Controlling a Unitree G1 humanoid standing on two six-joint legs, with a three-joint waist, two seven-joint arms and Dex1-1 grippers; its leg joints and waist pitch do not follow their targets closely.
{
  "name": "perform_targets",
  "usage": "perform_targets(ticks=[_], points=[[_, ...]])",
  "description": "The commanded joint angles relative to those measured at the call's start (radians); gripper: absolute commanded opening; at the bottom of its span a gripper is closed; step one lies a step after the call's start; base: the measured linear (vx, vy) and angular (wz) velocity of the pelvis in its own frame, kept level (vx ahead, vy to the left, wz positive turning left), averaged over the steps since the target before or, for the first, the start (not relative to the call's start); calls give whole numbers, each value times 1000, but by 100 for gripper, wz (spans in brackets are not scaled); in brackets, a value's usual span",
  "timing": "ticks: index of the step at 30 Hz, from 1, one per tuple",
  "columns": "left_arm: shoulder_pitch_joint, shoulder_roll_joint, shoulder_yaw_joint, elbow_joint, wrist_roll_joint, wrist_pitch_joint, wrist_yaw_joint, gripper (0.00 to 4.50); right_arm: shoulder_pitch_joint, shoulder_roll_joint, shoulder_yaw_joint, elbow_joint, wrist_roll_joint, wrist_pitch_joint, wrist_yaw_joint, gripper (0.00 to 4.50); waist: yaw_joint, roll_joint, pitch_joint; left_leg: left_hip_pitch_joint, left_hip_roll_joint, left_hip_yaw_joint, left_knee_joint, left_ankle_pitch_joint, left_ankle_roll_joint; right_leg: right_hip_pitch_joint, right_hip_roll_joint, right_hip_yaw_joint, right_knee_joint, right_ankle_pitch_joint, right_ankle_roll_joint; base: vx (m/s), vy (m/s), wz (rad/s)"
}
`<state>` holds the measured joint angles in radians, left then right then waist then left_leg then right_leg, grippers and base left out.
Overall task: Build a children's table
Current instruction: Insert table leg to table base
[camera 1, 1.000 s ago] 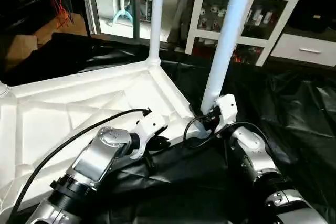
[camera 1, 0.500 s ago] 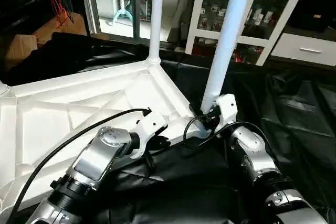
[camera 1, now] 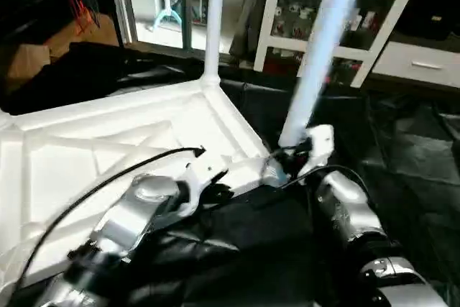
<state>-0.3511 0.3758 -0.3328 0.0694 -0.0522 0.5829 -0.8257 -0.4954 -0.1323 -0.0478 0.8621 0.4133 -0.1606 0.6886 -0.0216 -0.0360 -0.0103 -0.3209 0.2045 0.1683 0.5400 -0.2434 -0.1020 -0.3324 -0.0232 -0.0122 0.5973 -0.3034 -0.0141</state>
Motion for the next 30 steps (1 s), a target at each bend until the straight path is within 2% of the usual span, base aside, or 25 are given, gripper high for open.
perform_targets(ticks=[1,2,3,5,6,8,10,11,12,13,16,17,18,21,23,24,26,27,29,30], points=[[22,17,49,29,-27,-25,-6,0,93,-14,-21,112,10,107,-15,194,-4,27,16,-19,53,-20,-79,-206,7,-8,-93,53,-88,47,-144,0,0,0],[21,16,48,28,-27,-25,-5,0,94,-13,-20,113,9,106,-15,194,-3,25,15,-21,51,-19,-75,-158,8,-2,-92,51,-81,120,-151,55,13,-4],[21,15,48,28,-27,-24,-5,0,94,-12,-19,112,8,106,-15,194,2,27,10,-20,43,-14,-59,-23,19,15,-87,46,-64,359,-161,55,13,-4],[21,13,48,28,-26,-24,-4,0,93,-10,-25,112,1,109,-13,194,2,29,10,-17,36,-9,-52,28,19,19,-85,42,-60,486,-159,27,7,-1],[22,12,49,28,-26,-25,-4,0,93,-8,-31,111,-4,113,-7,194,3,29,11,-17,34,-9,-53,19,16,20,-86,42,-61,491,-154,0,0,0],[23,14,47,28,-29,-31,-6,0,93,-8,-39,109,-8,124,8,194,3,29,13,-16,35,-10,-57,-38,3,20,-89,42,-66,430,-139,0,0,0],[24,20,44,28,-36,-38,-9,0,95,-15,-35,100,5,146,36,194,3,32,13,-13,39,-11,-61,-86,-11,20,-88,42,-71,318,-135,0,0,0],[24,20,44,28,-36,-38,-10,0,95,-15,-34,99,5,147,37,194,3,32,12,-13,39,-11,-60,-87,-12,20,-88,42,-71,304,-135,0,0,0],[25,22,43,28,-37,-40,-13,0,96,-18,-30,97,6,152,43,194,3,33,10,-13,39,-11,-58,-66,-10,23,-87,43,-69,312,-139,0,0,0],[27,25,43,25,-39,-41,-18,0,105,-31,-5,90,-9,158,73,194,3,29,10,-14,37,-10,-56,-54,-6,25,-86,43,-68,327,-138,0,0,0],[34,37,38,13,-45,-50,-42,0,126,-69,79,83,-95,118,141,194,7,28,6,-18,29,-9,-46,13,13,34,-82,42,-60,459,-124,0,0,0],[34,37,38,13,-45,-50,-42,0,126,-69,79,83,-95,118,141,194,7,28,6,-18,29,-9,-46,13,13,34,-82,42,-60,459,-124,0,0,0],[36,41,36,10,-47,-54,-50,0,131,-80,102,84,-121,106,157,194,8,27,6,-18,26,-8,-44,20,16,36,-81,42,-57,500,-109,0,0,0],[56,72,16,-22,-66,-74,-116,0,156,-143,215,100,-255,35,240,194,8,27,9,-18,25,-9,-43,7,15,36,-77,37,-57,497,-93,0,0,0],[60,83,8,-32,-67,-72,-130,0,163,-161,233,118,-278,19,259,194,8,27,11,-14,25,-9,-44,-12,13,34,-77,36,-59,467,-83,0,0,0],[60,83,8,-32,-67,-72,-130,0,163,-161,233,118,-278,19,259,194,7,26,17,-13,28,-9,-49,-49,8,28,-79,37,-64,409,-86,0,0,0],[62,88,6,-33,-66,-72,-135,0,165,-168,236,128,-284,13,263,194,4,27,21,-5,36,-11,-58,-126,-4,21,-83,37,-73,227,-114,0,0,0],[62,99,2,-29,-62,-78,-145,0,173,-188,252,145,-303,-15,272,194,3,26,21,-5,37,-11,-59,-135,-4,20,-84,38,-74,194,-124,0,0,0],[59,107,3,-22,-60,-85,-152,0,183,-204,265,159,-320,-43,276,194,3,26,19,-7,37,-10,-56,-120,8,22,-85,41,-74,175,-142,0,0,0],[58,110,3,-20,-60,-87,-153,0,184,-207,267,165,-322,-51,278,194,5,26,18,-8,35,-8,-52,-86,20,24,-84,42,-72,219,-147,0,0,0]])
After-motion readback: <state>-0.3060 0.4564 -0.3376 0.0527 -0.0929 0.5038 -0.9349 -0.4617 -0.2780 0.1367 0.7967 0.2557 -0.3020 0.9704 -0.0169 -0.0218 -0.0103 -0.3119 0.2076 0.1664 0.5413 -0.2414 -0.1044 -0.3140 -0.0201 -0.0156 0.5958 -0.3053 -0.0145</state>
